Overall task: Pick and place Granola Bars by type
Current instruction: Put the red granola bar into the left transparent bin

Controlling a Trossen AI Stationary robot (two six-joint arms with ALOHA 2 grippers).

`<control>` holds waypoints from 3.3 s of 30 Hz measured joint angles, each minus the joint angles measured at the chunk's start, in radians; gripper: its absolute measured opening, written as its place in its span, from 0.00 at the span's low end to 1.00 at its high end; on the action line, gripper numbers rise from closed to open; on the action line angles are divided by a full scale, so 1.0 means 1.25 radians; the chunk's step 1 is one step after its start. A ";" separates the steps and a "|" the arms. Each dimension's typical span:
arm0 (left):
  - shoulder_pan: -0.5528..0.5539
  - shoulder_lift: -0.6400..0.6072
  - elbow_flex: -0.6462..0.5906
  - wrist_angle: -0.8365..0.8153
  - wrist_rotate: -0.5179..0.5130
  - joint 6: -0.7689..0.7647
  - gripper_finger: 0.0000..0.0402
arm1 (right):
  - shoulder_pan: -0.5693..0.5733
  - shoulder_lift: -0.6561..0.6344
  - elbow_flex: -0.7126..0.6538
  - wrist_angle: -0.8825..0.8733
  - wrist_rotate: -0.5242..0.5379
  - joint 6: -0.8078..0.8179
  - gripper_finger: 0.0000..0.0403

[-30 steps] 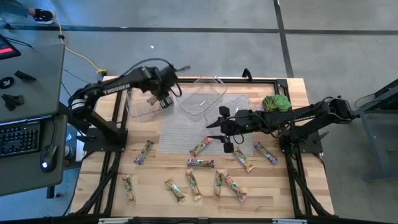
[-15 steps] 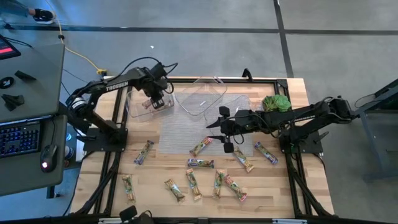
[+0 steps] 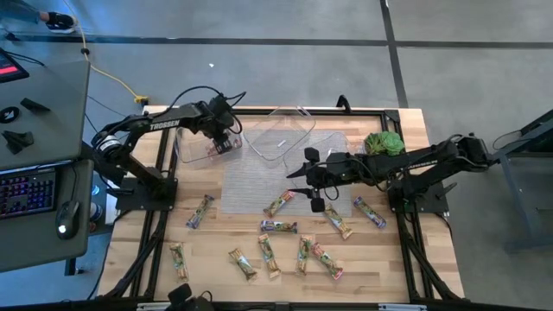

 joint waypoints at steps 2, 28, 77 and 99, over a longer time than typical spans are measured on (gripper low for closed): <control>0.000 0.000 0.000 0.000 -0.001 0.000 0.42 | 0.000 0.000 0.000 0.000 0.000 0.003 0.42; -0.002 0.000 0.509 -0.481 0.229 -0.143 0.49 | 0.050 0.440 0.367 -0.395 0.013 -0.109 0.42; -0.002 -0.107 0.518 -0.484 0.356 -0.103 0.49 | -0.022 0.543 0.439 -0.442 -0.072 -0.036 0.20; 0.000 -0.417 0.518 -0.463 0.345 -0.127 0.49 | -0.197 0.657 0.610 0.346 0.043 -0.023 0.21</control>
